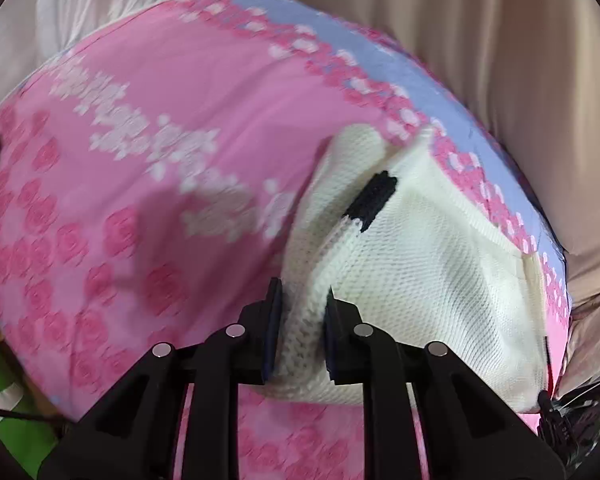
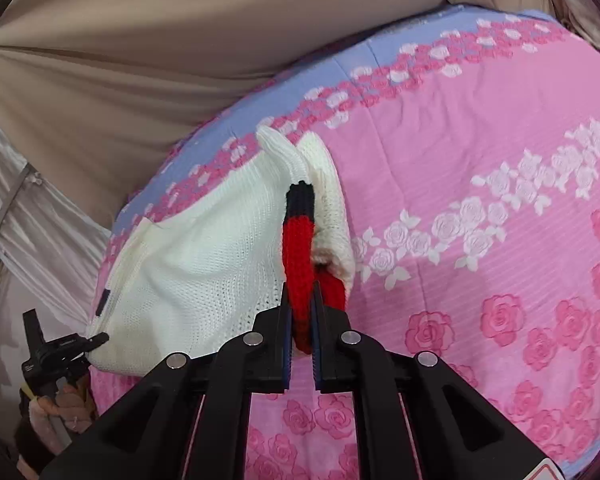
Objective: Fold small clothes
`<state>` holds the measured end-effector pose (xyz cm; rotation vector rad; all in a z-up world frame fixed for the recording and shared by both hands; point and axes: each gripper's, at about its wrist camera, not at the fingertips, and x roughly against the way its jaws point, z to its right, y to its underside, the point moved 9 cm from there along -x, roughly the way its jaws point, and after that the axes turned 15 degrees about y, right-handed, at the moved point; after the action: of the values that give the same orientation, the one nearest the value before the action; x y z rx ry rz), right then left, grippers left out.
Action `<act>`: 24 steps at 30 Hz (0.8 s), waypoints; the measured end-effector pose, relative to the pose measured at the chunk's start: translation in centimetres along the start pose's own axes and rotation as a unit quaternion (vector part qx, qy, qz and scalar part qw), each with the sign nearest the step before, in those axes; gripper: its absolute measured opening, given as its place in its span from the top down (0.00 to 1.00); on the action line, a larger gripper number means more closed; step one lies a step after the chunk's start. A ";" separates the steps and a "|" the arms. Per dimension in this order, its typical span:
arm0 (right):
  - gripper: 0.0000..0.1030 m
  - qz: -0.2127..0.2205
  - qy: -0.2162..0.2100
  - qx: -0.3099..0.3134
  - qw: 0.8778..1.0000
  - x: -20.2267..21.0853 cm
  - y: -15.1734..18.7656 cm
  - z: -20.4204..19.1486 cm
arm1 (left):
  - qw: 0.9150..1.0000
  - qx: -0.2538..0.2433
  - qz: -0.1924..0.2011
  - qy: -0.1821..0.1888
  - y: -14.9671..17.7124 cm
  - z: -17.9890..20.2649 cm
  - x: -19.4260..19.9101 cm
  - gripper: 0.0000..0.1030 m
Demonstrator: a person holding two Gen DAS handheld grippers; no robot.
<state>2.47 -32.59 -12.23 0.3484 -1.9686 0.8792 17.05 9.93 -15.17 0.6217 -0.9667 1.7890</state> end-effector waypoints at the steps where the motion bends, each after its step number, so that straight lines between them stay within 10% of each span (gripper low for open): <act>1: 0.93 -0.019 0.012 0.000 1.000 -1.1 1.0 0.9 | 1.000 0.012 -0.010 -0.019 0.6 -1.4 -0.4 0.87; 4: 0.91 -0.086 0.056 -0.009 0.995 -5.4 4.6 4.0 | 0.999 0.025 -0.021 -0.036 1.7 -3.2 -1.8 0.82; 14: 0.58 0.017 0.073 0.063 0.995 -1.7 -1.9 -0.9 | 0.997 -0.068 0.033 -0.029 -2.9 3.5 0.5 0.60; 17: 0.41 0.036 0.096 0.107 0.989 -3.3 -4.8 -3.5 | 0.994 -0.101 0.024 -0.044 -6.0 5.2 -3.1 0.32; 19: 0.41 0.027 0.120 0.132 0.984 -5.6 -5.8 -4.2 | 0.990 -0.122 0.008 -0.073 -7.3 5.3 -5.9 0.33; 20: 0.42 0.020 0.125 0.135 0.983 -6.7 -5.9 -4.3 | 0.989 -0.126 0.004 -0.073 -7.6 5.3 -6.8 0.52; 21: 0.68 0.008 0.120 0.138 0.983 -7.8 -5.9 -4.6 | 0.990 -0.123 -0.010 -0.066 -7.8 5.2 -7.6 0.84; 22: 0.92 -0.005 0.107 0.134 0.985 -8.3 -6.1 -4.9 | 0.992 -0.111 -0.021 -0.063 -8.0 4.9 -8.0 0.85; 24: 0.93 0.026 0.076 0.089 0.993 -6.6 -7.6 -4.8 | 0.997 -0.068 0.003 -0.044 -9.1 4.2 -6.9 0.86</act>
<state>13.25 -35.26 -12.86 0.3229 -1.7703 1.0868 28.14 4.82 -15.07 0.6164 -1.1403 1.6963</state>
